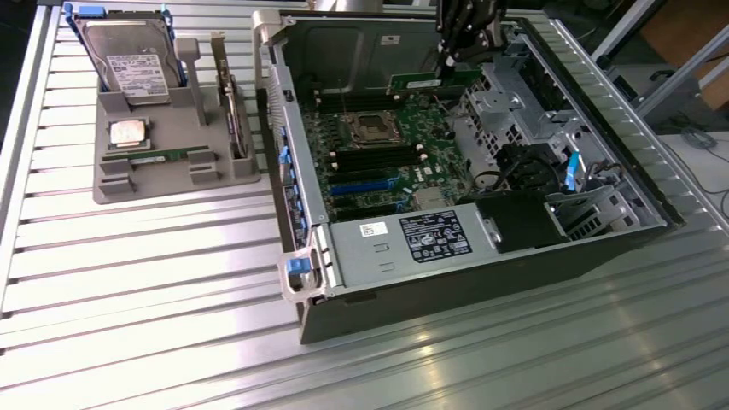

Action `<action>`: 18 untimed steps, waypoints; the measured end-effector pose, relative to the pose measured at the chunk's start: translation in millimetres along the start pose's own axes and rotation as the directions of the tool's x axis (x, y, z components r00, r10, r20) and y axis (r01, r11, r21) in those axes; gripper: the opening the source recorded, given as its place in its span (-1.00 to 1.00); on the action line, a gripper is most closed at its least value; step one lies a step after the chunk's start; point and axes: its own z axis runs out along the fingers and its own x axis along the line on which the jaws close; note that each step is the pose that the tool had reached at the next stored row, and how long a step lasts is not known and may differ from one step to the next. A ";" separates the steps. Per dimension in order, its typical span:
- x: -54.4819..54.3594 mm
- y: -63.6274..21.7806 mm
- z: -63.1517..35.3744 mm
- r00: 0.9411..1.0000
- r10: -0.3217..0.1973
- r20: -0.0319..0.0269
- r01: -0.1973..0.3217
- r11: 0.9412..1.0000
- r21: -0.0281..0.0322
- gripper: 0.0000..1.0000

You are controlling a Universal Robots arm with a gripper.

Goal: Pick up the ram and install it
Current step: 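Insert the ram into the slot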

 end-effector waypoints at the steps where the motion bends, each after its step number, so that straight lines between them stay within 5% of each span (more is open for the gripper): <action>1: 0.0 0.0 0.6 1.000 0.000 0.000 0.000 1.000 0.000 -0.76; 18: 0.4 -0.3 9.5 1.000 0.000 0.000 0.000 1.000 0.000 -0.76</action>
